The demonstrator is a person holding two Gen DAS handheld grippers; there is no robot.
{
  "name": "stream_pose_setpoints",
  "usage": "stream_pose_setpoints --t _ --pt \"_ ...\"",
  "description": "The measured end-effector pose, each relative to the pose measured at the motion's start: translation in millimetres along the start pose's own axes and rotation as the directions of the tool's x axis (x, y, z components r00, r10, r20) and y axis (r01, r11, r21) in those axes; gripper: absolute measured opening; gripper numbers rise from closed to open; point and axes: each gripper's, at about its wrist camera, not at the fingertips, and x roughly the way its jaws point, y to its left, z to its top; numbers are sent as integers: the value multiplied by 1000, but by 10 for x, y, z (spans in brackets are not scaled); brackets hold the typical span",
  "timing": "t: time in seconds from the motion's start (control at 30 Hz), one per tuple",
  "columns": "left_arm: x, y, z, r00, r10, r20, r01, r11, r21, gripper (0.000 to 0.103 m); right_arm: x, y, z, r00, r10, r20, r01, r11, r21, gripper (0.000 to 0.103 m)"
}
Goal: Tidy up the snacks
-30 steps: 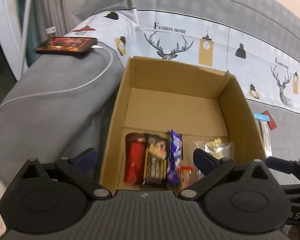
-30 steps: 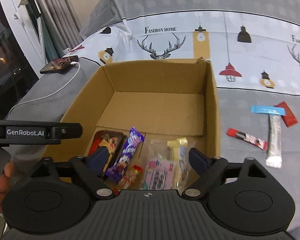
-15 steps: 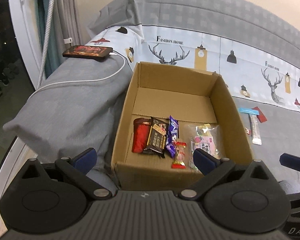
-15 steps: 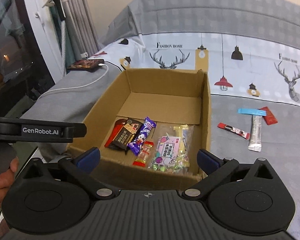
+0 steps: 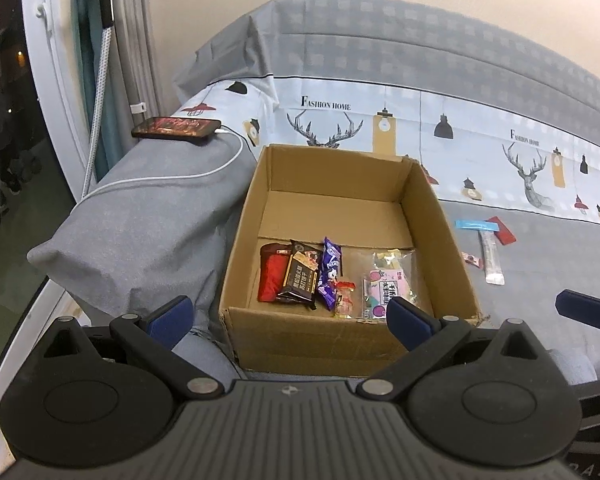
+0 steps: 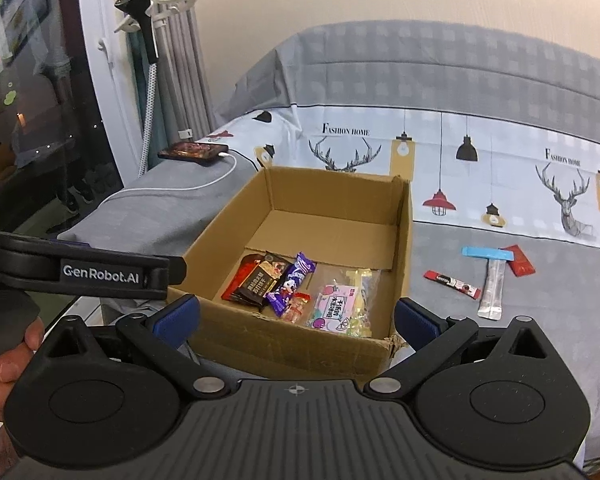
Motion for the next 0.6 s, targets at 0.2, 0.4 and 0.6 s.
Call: stream_pose_setpoints --t 0.2,0.4,0.6 --pt "-95 -25 -25 1000 1 13 -1 1000 4 103 -116 -3 -31 1000 -6 21 6 1000 1 103" --pt "-140 -16 -38 1000 4 19 -4 1000 3 103 -221 10 -66 999 -13 41 13 1000 -4 103" --pt "-157 -2 -37 1000 4 16 -4 1000 2 103 -245 -3 -56 999 -13 50 13 1000 -3 103"
